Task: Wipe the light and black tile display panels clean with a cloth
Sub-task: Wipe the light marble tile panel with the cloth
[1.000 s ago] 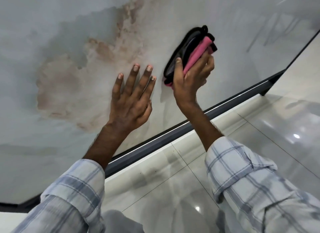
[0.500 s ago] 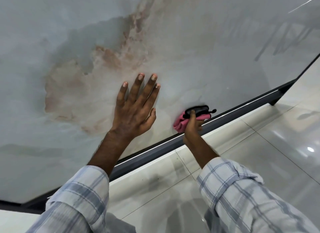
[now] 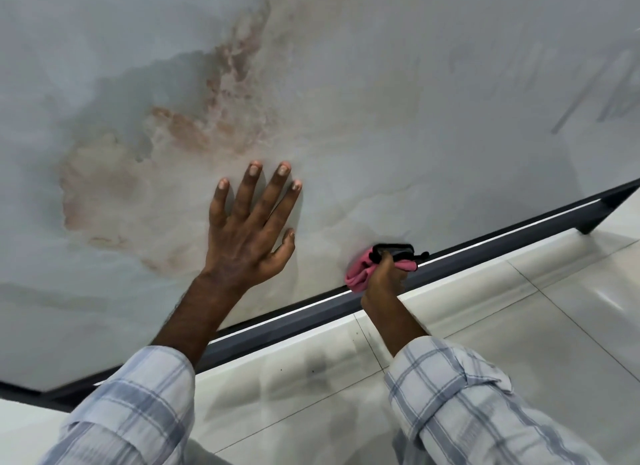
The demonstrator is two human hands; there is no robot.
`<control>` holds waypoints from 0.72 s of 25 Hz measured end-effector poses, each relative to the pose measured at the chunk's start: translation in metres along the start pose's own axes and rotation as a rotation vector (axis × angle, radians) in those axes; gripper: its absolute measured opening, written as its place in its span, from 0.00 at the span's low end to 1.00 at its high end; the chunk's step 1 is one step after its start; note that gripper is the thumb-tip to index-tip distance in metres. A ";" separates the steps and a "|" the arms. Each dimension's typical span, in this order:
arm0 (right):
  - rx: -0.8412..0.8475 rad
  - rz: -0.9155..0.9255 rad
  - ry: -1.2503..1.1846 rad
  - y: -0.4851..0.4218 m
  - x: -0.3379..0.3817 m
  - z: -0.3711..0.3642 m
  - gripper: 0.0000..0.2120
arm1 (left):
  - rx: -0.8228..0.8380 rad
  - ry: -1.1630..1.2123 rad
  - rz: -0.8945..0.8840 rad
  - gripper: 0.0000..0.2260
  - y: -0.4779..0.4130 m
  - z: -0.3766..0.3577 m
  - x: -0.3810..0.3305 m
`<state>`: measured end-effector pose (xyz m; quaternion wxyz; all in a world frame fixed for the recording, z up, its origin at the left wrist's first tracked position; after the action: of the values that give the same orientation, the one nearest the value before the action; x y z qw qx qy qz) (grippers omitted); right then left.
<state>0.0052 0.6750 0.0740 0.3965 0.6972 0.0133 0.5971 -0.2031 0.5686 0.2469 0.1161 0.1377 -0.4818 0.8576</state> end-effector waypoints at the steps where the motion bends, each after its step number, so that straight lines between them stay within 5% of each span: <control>1: -0.026 0.033 0.007 0.000 0.008 -0.002 0.30 | 0.008 -0.006 0.001 0.34 -0.001 0.000 0.000; 3: -0.076 0.251 0.085 0.009 0.034 -0.005 0.37 | 0.027 0.025 0.012 0.34 -0.001 0.005 -0.002; 9: -0.171 1.389 0.274 0.092 0.097 -0.011 0.38 | -0.041 0.094 0.057 0.29 -0.059 0.038 -0.004; 11: -0.133 1.543 0.312 0.091 0.094 -0.010 0.40 | -0.014 0.012 0.123 0.31 -0.079 0.029 -0.004; 14: -0.160 1.344 0.254 0.046 0.088 -0.003 0.38 | 0.017 -0.117 0.133 0.33 -0.075 0.009 -0.012; 18: -0.133 0.249 -0.011 -0.021 0.039 0.006 0.35 | -0.010 -0.142 0.143 0.34 -0.070 0.001 -0.015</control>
<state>0.0310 0.7050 0.0946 0.3649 0.6689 -0.1152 0.6373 -0.1655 0.6019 0.2979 0.0209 0.1630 -0.5015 0.8494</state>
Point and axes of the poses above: each hand's wrist, its own y-axis away from the middle knuckle, its own z-axis out of the back of the hand, x = y × z, the point moved 3 cm from there along -y, towards the middle knuckle, and after that the axes turned 9 degrees about y, right-handed, at the moved point
